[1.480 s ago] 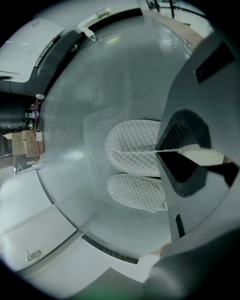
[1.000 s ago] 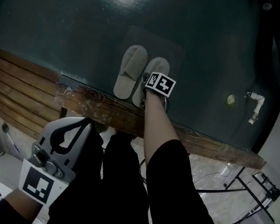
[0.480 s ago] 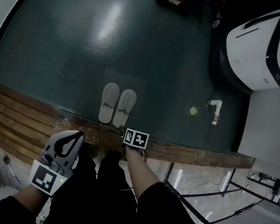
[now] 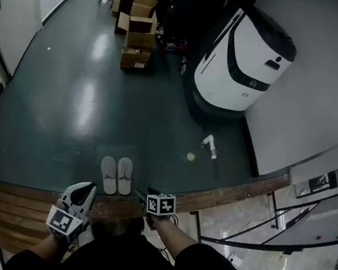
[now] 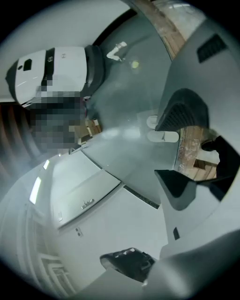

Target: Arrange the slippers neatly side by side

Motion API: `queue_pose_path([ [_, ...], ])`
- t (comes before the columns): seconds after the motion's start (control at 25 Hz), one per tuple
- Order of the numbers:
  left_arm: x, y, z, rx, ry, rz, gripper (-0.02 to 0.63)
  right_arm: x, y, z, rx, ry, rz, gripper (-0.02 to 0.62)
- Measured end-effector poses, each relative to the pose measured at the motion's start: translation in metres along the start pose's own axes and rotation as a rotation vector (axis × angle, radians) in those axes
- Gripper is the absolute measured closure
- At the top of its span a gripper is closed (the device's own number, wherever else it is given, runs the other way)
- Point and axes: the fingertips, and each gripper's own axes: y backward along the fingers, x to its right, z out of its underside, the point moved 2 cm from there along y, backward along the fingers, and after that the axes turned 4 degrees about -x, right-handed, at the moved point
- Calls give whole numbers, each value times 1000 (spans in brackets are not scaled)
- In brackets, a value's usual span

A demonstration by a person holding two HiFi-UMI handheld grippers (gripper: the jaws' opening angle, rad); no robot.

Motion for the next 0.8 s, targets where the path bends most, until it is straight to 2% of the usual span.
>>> queue_pose_path([
  [0.2,14,18,15,-25,4,69,606,-26,79,9,198,33,-2,337],
  [0.32,17,12,13,-28,-8,89,606,-47,120,-12,332,79,1,341],
  [0.56,44,-1,-18,20,-24,92,606,-103,197,-71,614,249,-58,482],
  [0.68,60,-2,-41,37,32,65,606,-125,224,-89,701,323,-118,595],
  [0.8,79,-4,-51,40,101,51,606,-133,243,-91,727,379,-161,597],
])
